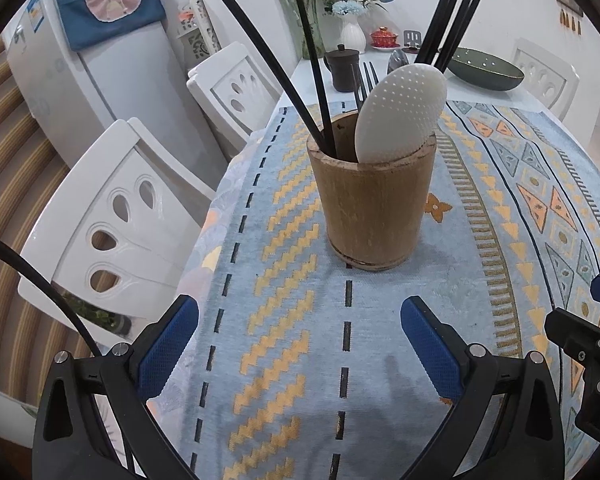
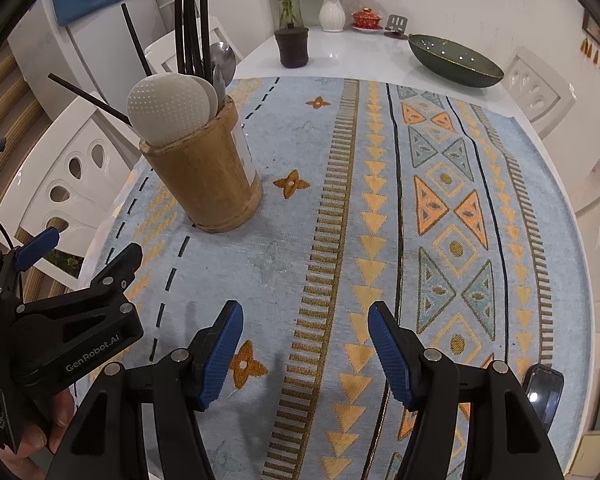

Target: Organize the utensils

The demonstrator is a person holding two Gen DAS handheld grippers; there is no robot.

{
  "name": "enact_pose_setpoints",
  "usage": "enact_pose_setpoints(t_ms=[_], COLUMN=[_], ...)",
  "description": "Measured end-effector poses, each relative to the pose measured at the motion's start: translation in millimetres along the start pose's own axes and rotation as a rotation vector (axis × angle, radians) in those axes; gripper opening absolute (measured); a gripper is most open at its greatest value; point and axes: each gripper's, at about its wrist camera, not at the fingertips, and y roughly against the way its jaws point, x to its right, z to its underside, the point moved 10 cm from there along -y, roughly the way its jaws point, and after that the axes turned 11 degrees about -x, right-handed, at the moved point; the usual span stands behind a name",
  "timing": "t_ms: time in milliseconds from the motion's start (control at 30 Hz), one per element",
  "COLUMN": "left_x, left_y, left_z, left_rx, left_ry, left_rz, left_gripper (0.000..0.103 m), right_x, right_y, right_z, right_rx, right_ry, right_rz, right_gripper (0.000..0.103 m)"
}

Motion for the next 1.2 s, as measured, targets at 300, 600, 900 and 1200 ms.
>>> enact_pose_setpoints(t_ms=[300, 600, 900, 1200], left_x=[6.4, 3.7, 2.4, -3.9], left_y=[1.4, -0.1, -4.3, -2.9], left_z=[1.9, 5.9, 5.1, -1.0], left_rx=[0.002, 0.0, -0.001, 0.052], left_ry=[-0.015, -0.014, -0.023, 0.007], left_rz=[0.008, -0.002, -0.006, 0.001], left_gripper=[0.101, 0.101, 0.101, 0.101], right_x=[5.0, 3.0, 1.5, 4.1], right_y=[-5.0, -7.4, -11.8, -18.5], right_z=[7.6, 10.8, 11.2, 9.6], right_rx=[-0.027, -0.033, -0.041, -0.049], right_ry=[-0.024, -0.022, -0.028, -0.031], right_rz=[-0.017, -0.014, -0.011, 0.001], right_gripper=[0.063, 0.063, 0.063, 0.063])
